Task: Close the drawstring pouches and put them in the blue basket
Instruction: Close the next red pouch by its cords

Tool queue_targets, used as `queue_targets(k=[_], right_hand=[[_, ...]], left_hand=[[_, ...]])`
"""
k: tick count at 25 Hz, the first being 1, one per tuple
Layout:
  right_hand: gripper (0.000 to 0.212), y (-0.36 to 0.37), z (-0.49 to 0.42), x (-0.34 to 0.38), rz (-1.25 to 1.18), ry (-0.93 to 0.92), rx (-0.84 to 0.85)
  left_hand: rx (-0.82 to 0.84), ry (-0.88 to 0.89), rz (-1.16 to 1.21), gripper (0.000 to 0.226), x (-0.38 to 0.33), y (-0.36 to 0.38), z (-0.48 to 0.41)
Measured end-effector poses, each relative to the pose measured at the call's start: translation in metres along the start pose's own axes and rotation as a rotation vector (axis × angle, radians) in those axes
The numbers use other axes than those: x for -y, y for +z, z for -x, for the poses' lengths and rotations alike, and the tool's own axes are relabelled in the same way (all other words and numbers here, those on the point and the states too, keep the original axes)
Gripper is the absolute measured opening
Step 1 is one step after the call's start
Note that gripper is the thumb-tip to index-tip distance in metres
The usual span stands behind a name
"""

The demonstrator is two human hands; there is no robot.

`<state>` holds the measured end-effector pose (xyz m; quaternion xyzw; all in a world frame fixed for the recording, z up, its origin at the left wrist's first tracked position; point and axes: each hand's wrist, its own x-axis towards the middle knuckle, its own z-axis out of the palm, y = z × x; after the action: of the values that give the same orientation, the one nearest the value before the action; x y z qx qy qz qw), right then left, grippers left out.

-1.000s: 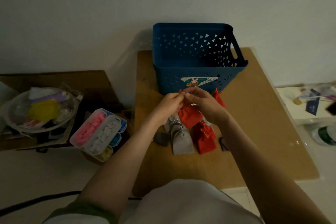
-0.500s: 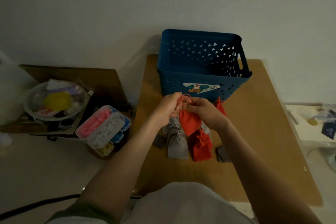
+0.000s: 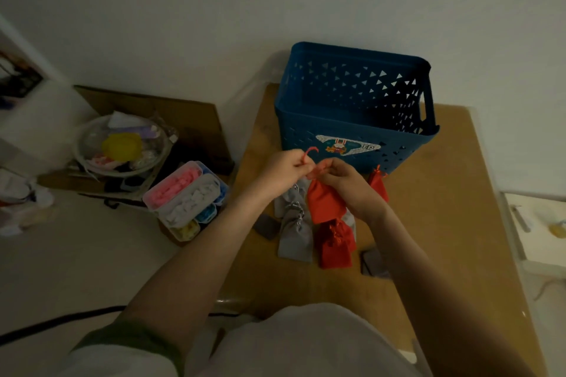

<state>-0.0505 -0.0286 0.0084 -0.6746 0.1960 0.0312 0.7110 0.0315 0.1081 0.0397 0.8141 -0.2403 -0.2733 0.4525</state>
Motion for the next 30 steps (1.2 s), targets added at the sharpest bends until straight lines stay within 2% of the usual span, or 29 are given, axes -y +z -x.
queue_targets(k=[2,5,7,10,13,17,20,25,30], right_hand=[[0.011,0.000,-0.002,0.002,-0.035,0.012,-0.017],[0.014,0.003,-0.003,0.011,-0.082,0.012,-0.027],[0.014,0.010,-0.004,0.015,-0.148,0.013,-0.002],[0.020,0.014,-0.008,0.021,-0.337,-0.003,0.035],[0.025,0.014,-0.009,0.029,-0.349,0.011,0.094],[0.018,0.017,-0.015,0.031,-0.241,0.041,0.127],[0.007,0.013,-0.021,0.032,-0.206,0.014,0.036],[0.010,0.004,-0.022,0.028,-0.258,-0.067,-0.094],[0.012,0.006,-0.018,0.019,-0.228,-0.117,-0.203]], left_hand=[[-0.026,0.092,-0.316,0.005,0.003,0.002,-0.002],[-0.089,0.200,-0.704,0.010,-0.001,0.001,-0.003],[-0.178,0.268,-0.845,0.014,-0.006,-0.002,-0.001],[-0.252,0.358,-0.918,0.022,-0.010,-0.009,0.002],[-0.240,0.374,-0.806,0.023,-0.014,-0.016,0.000],[-0.196,0.402,-0.682,0.014,-0.009,-0.016,-0.002],[-0.201,0.406,-0.572,0.013,-0.009,-0.013,-0.009],[-0.134,0.339,-0.405,0.014,-0.016,-0.013,-0.016],[-0.125,0.276,-0.138,0.007,-0.004,-0.011,-0.022]])
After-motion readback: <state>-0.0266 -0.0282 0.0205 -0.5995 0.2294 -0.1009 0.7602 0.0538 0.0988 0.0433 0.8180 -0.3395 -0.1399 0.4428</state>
